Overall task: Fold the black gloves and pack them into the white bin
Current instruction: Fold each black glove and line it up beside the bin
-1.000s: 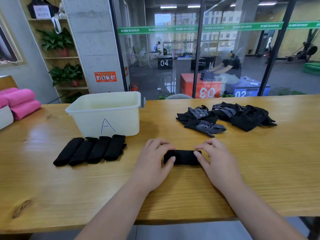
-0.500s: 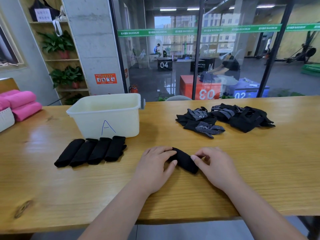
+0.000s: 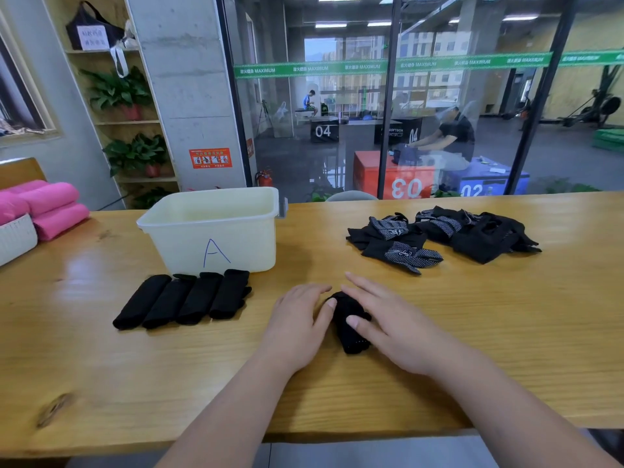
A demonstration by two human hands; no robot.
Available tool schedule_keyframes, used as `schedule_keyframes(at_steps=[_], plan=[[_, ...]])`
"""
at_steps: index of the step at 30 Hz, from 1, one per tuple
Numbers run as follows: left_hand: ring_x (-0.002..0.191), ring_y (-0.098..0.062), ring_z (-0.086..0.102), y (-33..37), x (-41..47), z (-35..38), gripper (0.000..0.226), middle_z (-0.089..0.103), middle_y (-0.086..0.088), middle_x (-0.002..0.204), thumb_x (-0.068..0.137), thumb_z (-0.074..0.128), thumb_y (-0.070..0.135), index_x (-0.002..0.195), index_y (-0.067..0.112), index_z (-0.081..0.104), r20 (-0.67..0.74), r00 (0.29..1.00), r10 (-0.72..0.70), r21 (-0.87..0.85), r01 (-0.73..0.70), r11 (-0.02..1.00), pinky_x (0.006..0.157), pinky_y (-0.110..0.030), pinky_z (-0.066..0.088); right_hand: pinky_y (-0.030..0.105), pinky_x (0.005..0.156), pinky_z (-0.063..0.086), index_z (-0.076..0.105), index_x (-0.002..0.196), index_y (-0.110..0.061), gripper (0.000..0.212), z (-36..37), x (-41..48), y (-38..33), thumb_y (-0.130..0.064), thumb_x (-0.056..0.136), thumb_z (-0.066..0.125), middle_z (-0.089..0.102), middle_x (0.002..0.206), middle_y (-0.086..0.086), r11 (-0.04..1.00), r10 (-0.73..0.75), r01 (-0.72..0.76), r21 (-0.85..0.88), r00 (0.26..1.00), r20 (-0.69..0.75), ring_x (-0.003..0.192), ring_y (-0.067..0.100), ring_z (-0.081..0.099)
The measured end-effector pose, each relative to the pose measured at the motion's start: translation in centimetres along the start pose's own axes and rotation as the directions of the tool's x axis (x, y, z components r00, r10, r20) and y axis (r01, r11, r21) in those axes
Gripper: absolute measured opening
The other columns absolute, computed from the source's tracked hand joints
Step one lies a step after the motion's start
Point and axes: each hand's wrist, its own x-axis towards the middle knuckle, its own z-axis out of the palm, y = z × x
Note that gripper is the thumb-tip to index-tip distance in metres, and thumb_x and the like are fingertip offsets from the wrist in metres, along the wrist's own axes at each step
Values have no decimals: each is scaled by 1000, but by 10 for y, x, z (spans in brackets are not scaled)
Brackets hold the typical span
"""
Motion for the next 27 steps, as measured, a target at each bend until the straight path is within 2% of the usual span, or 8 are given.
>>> schedule_keyframes(at_steps=[3,7,10,13,16,18,22,27], plan=[[140,-9,48,-3,0,-1,41,60,11,145,110,46,46,145,30,60,-33,999,-35,-16,35,999,119,-43,38,34,131,10,12,169,-28,66,14,11,-5,-53,111,31,4,176,-13,989,24,2,-145,985,171,161,8,2],[138,-9,49,-2,0,-1,40,62,11,143,110,46,45,143,29,62,-45,998,-51,-25,50,998,119,-42,39,36,131,7,8,169,-28,66,24,12,-6,-55,111,23,7,175,-12,980,40,-14,-196,990,133,161,8,0],[137,-10,50,1,0,-2,39,63,9,141,110,46,44,142,29,62,-44,998,-40,-2,40,999,118,-42,39,39,131,8,6,169,-31,66,27,14,-4,-57,110,23,4,176,-14,987,39,-17,-158,990,137,161,6,-2],[135,-10,50,1,-2,-3,37,63,10,139,110,47,43,140,29,63,-65,998,-13,21,14,1000,115,-42,41,38,131,11,16,168,-34,61,27,10,-2,-54,111,26,6,174,-19,999,38,-38,-12,999,23,160,1,0],[135,-7,49,1,-3,-8,34,62,13,139,110,49,40,139,31,63,-102,995,-3,12,5,1000,116,-38,40,33,129,18,34,163,-35,51,21,4,-3,-40,112,37,20,171,-22,993,88,-76,90,986,-141,157,0,15],[137,-7,49,-1,-4,-13,34,61,13,142,110,50,38,140,31,63,-93,996,-3,23,6,1000,118,-37,39,30,128,21,39,161,-35,50,19,1,-6,-36,111,42,26,169,-20,993,110,-104,55,986,-127,156,3,23],[146,-9,42,-12,-5,-24,38,54,15,152,108,51,40,145,32,60,-42,999,-1,116,6,993,122,-41,36,28,127,21,33,163,-37,52,22,1,-9,-41,111,40,24,170,-19,991,132,-132,-7,991,-30,156,5,23],[158,-9,25,-38,-11,-45,44,43,14,163,110,45,47,150,34,54,-4,999,35,319,-32,947,132,-37,15,30,128,18,27,165,-35,55,27,18,-21,-47,112,35,19,172,-17,994,82,-79,-71,996,29,158,8,20]])
